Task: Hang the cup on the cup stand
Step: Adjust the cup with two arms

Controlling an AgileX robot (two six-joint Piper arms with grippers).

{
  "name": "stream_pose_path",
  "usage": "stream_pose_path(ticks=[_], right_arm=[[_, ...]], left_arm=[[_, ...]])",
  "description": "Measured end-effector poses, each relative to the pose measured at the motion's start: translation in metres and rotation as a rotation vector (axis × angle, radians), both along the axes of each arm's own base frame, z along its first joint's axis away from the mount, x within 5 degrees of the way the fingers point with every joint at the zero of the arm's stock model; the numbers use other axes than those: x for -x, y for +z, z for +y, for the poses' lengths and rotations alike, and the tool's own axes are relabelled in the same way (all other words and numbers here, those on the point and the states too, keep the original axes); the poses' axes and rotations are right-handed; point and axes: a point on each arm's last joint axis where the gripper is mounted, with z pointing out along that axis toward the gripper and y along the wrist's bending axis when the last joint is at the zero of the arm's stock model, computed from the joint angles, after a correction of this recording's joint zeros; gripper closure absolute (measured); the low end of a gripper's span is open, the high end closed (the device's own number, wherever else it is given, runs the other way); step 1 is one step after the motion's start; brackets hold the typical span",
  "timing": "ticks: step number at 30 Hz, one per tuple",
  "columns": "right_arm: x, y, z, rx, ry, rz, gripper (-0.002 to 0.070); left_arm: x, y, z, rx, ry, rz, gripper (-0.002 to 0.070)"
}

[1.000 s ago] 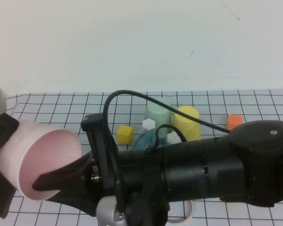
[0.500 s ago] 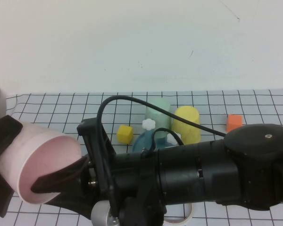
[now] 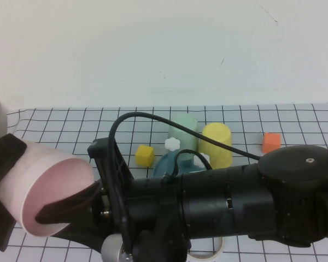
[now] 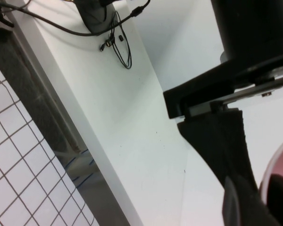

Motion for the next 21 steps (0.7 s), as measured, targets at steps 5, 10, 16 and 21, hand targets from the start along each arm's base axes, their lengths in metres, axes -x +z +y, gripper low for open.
stream_pose_path(ticks=[5,10,16,21], right_arm=[[0.0003,-0.0003,0.0004,0.001,0.000,0.000,0.0566],[-0.0008,-0.0023,0.0004,0.017,-0.007,-0.011,0.0479],[-0.0010,0.0000,-0.0022,0.039,-0.048,-0.042,0.0357],[-0.0025,0.0036,-0.0052,0.044,-0.091,-0.036,0.0309]], left_arm=[[0.0001,0.0000,-0.0002,-0.026,0.000,-0.017,0.0021],[0.0001,-0.0001,-0.0001,-0.056,0.003,-0.035,0.0091],[0.0001,0.0011,0.0001,-0.085,0.009,-0.063,0.0118],[0.0013,0.0030,-0.0015,-0.087,-0.011,-0.078,0.0118]])
